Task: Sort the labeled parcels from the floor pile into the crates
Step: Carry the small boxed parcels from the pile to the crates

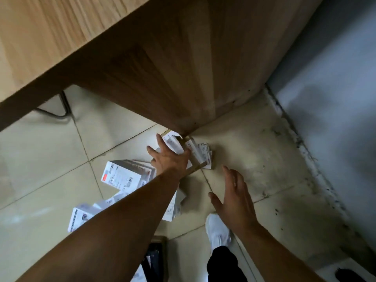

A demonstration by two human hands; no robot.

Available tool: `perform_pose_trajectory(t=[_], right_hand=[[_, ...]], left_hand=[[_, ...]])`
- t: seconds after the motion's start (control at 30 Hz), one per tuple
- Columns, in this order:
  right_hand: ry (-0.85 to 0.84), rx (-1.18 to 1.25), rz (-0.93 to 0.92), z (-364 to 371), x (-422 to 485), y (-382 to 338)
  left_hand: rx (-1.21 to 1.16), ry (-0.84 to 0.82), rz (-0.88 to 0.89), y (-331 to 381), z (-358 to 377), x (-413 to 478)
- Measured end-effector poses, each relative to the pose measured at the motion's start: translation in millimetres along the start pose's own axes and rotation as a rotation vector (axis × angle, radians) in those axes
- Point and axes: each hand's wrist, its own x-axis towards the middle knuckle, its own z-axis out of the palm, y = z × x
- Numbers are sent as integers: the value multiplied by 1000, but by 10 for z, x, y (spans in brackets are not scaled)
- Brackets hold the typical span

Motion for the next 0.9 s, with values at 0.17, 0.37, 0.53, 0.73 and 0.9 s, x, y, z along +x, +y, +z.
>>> perform_pose_trajectory(t=[0.17,0.37,0.53,0.73,0.9], right_hand=[[27,11,9,209,364,37],[9,-92,-6,487,743,-202],[-8,-215,-14,782,1022,-630],[-21,-291,95,1120,1280,-635],[-41,-208,118,814,1011,-672]], left_hand=[[52,32,74,-60,133,156],[-36,77,142,-176,-173,161],[-32,135,157,-488,-514,162],[24,77,254,-893,-807,62],[8,36,230,-1021,-1134,-290]])
